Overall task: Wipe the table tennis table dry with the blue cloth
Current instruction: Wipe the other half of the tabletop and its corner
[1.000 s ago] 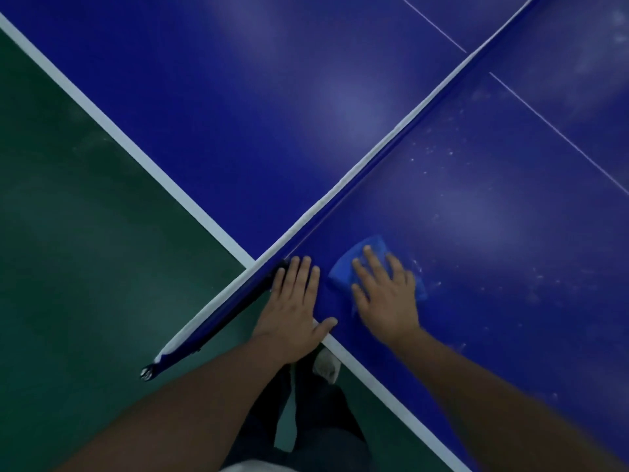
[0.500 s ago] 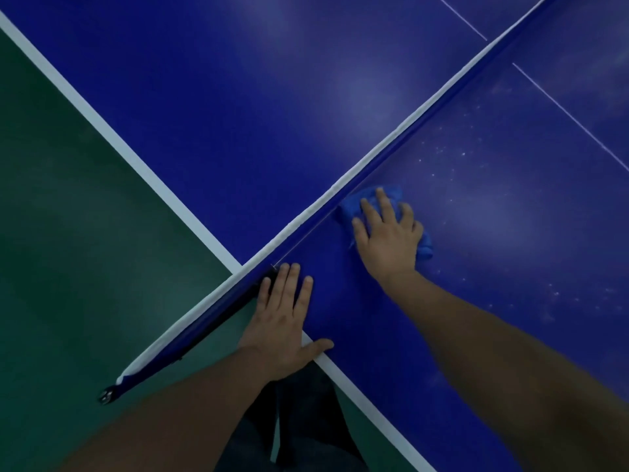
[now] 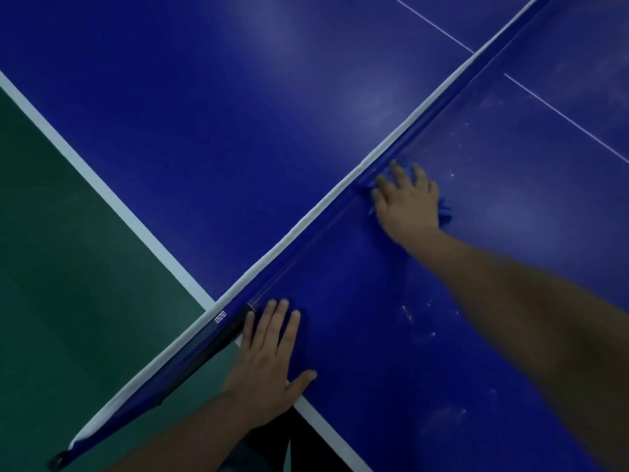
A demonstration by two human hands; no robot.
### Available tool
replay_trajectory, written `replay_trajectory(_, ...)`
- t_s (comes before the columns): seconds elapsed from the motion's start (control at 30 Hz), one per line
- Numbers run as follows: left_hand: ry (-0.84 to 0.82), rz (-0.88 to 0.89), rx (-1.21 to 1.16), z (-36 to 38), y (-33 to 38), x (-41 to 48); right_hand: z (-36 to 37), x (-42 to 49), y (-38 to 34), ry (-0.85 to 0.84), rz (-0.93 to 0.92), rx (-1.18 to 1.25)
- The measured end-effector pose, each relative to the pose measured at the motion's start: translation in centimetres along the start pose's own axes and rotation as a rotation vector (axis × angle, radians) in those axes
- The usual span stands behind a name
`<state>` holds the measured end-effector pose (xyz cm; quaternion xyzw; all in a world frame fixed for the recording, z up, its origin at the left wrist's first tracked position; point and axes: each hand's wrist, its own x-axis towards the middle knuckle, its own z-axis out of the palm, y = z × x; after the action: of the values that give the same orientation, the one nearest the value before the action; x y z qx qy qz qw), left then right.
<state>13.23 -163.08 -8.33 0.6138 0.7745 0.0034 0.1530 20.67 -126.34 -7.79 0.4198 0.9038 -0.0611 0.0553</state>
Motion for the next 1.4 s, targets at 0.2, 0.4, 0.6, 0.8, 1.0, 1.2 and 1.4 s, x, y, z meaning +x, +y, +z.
replay_trajectory(0.2, -0.039, -0.059, -0.016, -0.4, 2.1, 4.3, 1.4, -7.7, -3.2, 0.000, -0.310, -0.042)
replay_trajectory(0.4, -0.069, -0.056, -0.034, -0.4, 2.7, 5.6, 2.0, -6.5, -3.7, 0.000, -0.586, 0.013)
replay_trajectory(0.6, -0.046, -0.004, 0.010, -1.4, 3.3, 9.7, -1.6, 5.7, 6.8, 0.036, 0.040, 0.008)
replay_trajectory(0.8, -0.055, -0.028, -0.010, -2.6, 5.2, 15.2, -1.0, 1.6, 6.2, 0.024, 0.009, -0.035)
replay_trajectory(1.0, -0.076, -0.029, 0.002, -2.9, 6.1, 18.1, 0.4, 0.9, 3.1, -0.003, -0.452, -0.042)
replay_trajectory(1.2, -0.085, -0.046, -0.094, -5.5, 7.3, 24.1, -3.2, 10.9, 12.1, 0.007, 0.184, 0.044)
replay_trajectory(1.4, -0.073, -0.079, -0.175, -7.4, 8.8, 29.4, -0.8, 4.4, 7.2, 0.029, -0.251, 0.068)
